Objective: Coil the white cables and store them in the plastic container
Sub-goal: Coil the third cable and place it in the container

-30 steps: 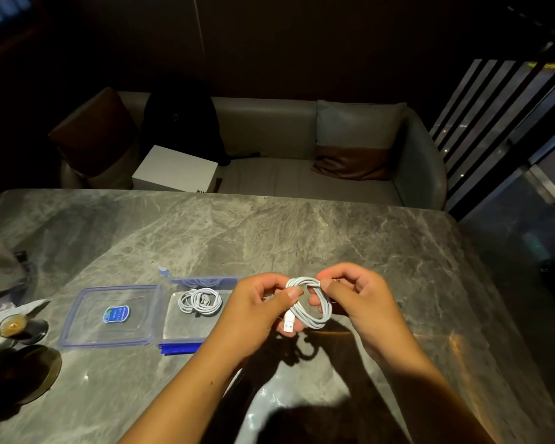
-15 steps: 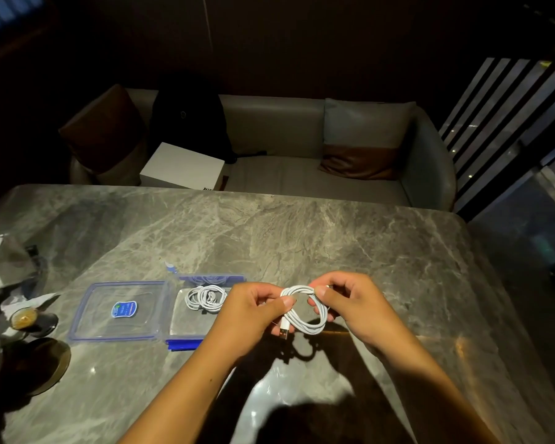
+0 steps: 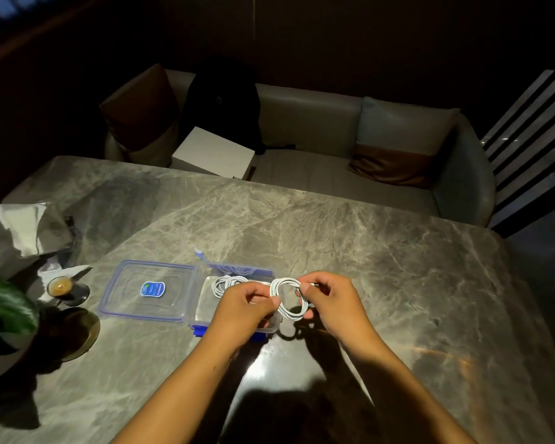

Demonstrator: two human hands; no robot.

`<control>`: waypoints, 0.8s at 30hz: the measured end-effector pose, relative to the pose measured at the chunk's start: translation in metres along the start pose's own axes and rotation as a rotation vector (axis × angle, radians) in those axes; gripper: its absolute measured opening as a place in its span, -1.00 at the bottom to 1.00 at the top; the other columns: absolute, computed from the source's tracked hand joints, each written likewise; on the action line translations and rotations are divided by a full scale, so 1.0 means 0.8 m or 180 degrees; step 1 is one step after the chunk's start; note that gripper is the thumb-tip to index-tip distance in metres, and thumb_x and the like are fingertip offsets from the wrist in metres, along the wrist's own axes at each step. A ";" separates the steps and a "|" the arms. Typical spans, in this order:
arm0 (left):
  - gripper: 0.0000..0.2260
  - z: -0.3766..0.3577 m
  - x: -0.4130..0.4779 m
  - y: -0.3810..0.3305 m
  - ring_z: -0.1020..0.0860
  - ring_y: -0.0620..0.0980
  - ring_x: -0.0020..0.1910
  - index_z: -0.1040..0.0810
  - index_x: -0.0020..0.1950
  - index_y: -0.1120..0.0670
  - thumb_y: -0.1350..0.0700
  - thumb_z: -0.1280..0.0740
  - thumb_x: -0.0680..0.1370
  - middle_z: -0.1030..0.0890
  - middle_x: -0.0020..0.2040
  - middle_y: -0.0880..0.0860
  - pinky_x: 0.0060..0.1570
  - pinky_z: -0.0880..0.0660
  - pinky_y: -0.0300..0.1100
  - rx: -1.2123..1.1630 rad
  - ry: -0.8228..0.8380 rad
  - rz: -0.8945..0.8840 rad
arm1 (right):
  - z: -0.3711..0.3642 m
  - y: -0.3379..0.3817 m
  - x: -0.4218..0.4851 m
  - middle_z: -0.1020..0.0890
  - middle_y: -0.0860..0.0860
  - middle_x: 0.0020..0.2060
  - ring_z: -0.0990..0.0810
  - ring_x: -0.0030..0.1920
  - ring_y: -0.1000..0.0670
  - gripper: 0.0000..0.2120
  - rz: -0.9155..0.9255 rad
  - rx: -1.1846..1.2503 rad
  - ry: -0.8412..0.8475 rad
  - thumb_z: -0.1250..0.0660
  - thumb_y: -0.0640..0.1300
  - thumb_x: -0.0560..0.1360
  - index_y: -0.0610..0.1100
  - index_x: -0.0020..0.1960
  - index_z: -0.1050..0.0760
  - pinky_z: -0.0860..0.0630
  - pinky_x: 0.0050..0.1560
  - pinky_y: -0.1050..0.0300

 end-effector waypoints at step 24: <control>-0.79 0.093 0.116 0.098 -0.54 0.06 -0.28 -0.47 -0.30 0.05 0.20 -0.48 0.42 -0.50 -0.39 -0.04 -0.24 -0.40 -0.20 0.1471 -0.0782 0.0347 | -0.167 -0.170 0.106 -0.56 -0.13 -0.48 -0.62 -0.28 -0.26 -0.78 -0.1597 0.0097 -0.0592 -0.30 -0.32 0.35 -0.17 -0.45 -0.49 -0.57 -0.17 -0.11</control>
Point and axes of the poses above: each hand's wrist, its own x-axis towards the middle knuckle, its own z-axis out of the back of the hand, y = z × x, the point moved 8 cm from there along x, towards the middle knuckle
